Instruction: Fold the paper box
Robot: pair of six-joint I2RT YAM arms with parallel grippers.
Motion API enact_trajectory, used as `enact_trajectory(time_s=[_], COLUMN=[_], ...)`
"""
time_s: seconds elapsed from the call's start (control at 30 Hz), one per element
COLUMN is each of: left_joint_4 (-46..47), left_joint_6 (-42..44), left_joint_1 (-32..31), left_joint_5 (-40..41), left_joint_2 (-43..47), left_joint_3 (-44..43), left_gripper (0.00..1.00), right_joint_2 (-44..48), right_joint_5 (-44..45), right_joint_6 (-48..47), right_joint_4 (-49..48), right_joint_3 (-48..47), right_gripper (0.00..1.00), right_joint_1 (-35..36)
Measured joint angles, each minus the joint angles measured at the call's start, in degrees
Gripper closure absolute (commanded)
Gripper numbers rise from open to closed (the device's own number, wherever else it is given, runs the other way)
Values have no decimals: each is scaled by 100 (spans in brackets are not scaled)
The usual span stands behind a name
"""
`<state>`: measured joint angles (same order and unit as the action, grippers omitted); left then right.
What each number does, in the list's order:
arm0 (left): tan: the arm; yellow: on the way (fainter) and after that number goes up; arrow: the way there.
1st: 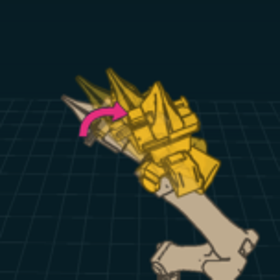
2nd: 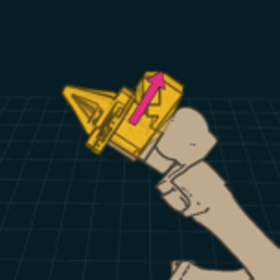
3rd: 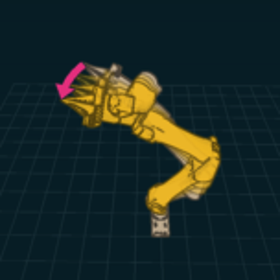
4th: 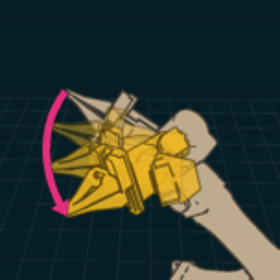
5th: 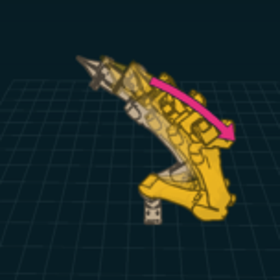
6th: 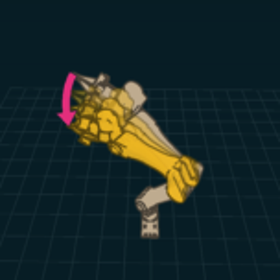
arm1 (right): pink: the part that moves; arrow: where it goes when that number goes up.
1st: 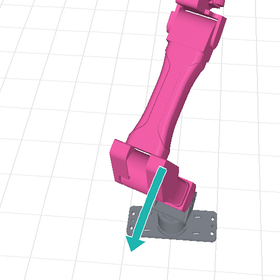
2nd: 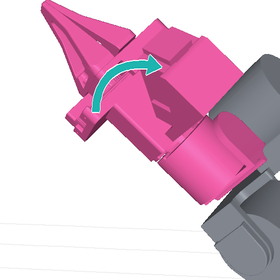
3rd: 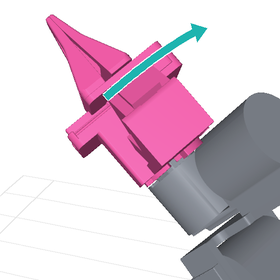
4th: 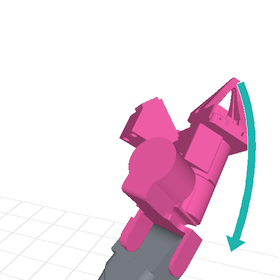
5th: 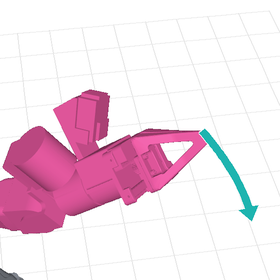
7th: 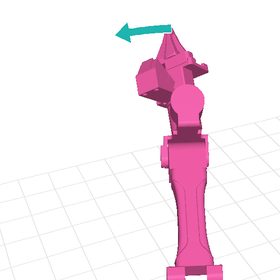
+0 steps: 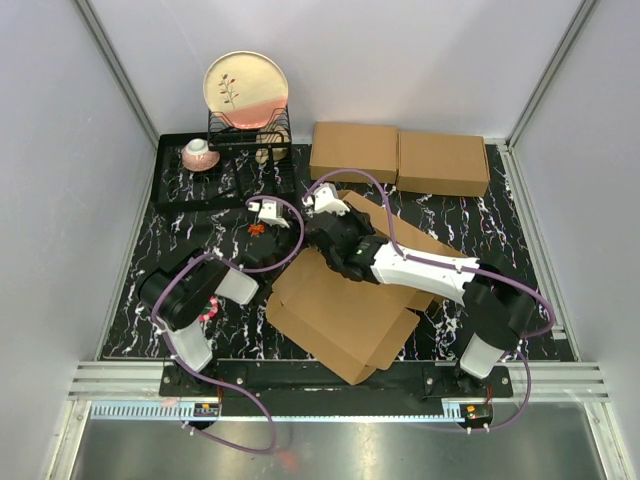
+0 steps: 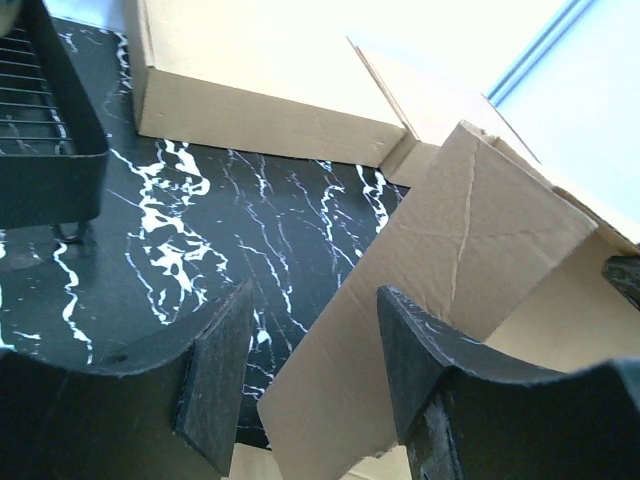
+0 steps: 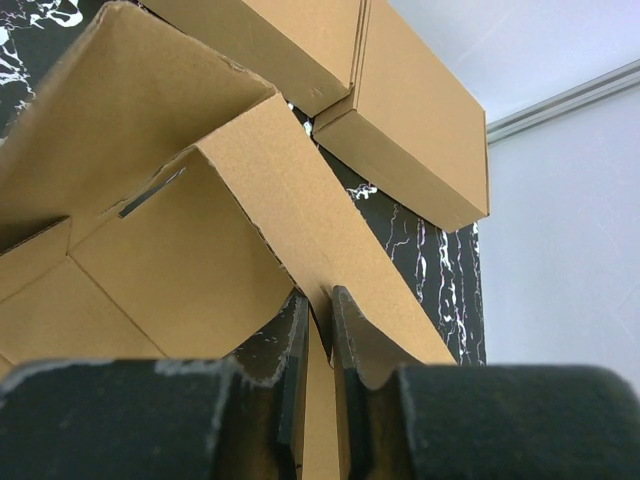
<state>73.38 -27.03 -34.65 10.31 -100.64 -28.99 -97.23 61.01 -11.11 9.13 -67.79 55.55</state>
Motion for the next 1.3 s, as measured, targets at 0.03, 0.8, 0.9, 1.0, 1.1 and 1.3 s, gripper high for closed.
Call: enact_trajectory(time_s=[0.03,0.8,0.9,1.0,1.1,1.3], left_joint_4=[-2,2,7,7,11,0], left_joint_6=[-44,-260,-144,4,111,251], left_joint_1=[0,-39,-59,-63,-63,-68], left_joint_5=[-107,-940,-1027,-1080,-1176,-1471], left_joint_2=[0,-101,-101,-101,-120,-306], left_joint_3=[0,181,203,205,188,-55], left_gripper=[46,36,32,30,28,25], right_joint_2=[0,-2,-2,2,20,87], right_joint_5=[7,584,584,566,544,459], right_joint_6=[-13,-905,-905,-903,-896,-769], right_joint_4=[-15,-1504,-1491,-1458,-1412,-1311], right_joint_3=[7,713,713,710,710,710], right_gripper=[100,100,100,100,100,100], right_joint_1=[2,363,380,393,409,413])
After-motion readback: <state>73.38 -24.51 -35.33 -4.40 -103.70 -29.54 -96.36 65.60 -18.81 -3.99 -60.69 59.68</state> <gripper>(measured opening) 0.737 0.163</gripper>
